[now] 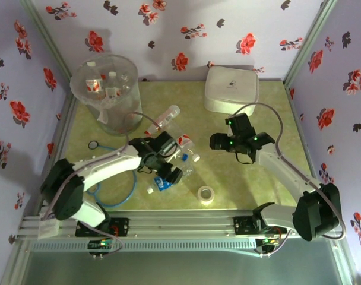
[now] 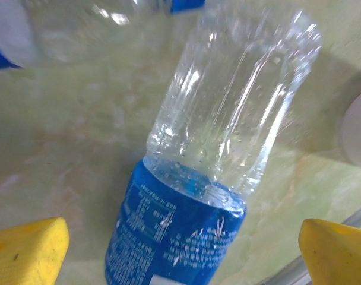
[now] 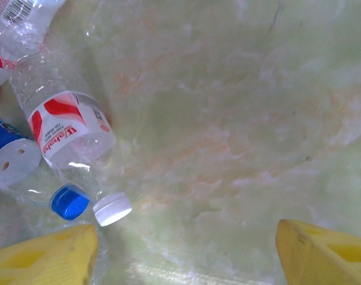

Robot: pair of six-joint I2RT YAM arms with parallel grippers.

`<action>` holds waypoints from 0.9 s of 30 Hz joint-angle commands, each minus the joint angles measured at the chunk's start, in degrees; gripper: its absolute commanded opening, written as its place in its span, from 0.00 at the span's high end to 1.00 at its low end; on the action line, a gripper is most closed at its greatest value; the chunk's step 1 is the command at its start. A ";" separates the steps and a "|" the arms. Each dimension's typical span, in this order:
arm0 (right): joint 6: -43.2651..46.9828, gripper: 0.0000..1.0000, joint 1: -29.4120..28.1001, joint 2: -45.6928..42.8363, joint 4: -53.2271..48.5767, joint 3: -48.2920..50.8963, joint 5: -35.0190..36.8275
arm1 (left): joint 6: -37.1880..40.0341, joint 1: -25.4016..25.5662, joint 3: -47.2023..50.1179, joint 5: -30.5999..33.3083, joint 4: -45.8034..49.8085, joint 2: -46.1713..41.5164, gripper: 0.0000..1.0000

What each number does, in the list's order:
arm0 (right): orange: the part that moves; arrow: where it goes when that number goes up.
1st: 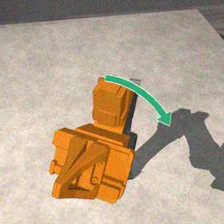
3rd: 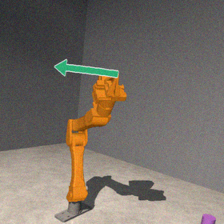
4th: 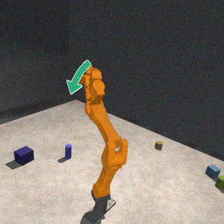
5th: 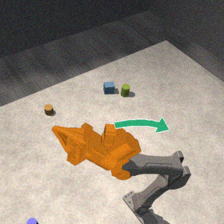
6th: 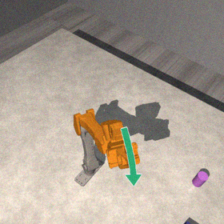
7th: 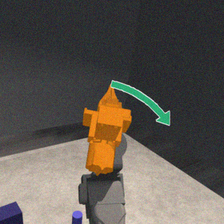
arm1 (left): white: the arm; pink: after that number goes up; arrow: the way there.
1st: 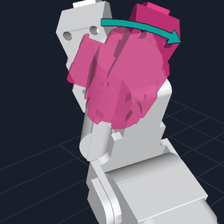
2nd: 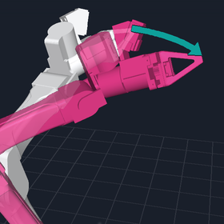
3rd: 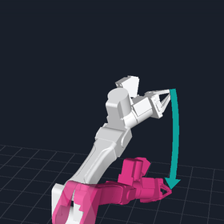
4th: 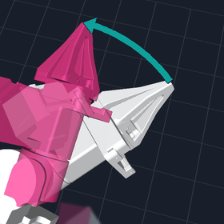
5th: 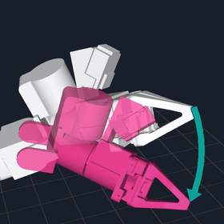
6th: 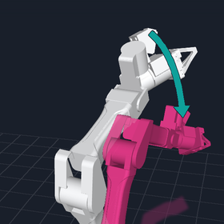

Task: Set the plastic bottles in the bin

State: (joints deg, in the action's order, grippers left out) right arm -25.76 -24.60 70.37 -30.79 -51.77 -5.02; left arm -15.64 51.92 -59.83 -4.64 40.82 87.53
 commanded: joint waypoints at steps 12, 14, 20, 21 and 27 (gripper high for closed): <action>-9.70 0.17 2.26 -5.63 2.25 3.42 -4.04 | 6.04 2.65 -3.70 -1.11 1.20 9.98 0.27; -9.95 0.17 2.36 -6.14 2.76 3.69 -5.09 | 5.84 2.66 -4.13 -1.03 1.50 9.18 0.40; -7.25 0.16 2.40 -10.64 6.20 6.15 -10.54 | 4.45 2.53 -4.94 -1.07 1.88 3.56 0.46; -6.42 0.16 2.43 -11.58 7.10 6.76 -12.13 | 3.94 2.19 -4.67 -1.07 0.90 1.83 0.46; -9.52 0.19 2.43 -16.89 24.53 13.02 -26.81 | -11.18 -5.94 4.57 -7.18 -27.93 -11.35 0.43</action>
State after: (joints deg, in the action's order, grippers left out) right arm -33.36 -22.48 55.40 -18.17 -41.78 -22.50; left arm -17.47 49.39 -59.11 -8.08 29.78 80.51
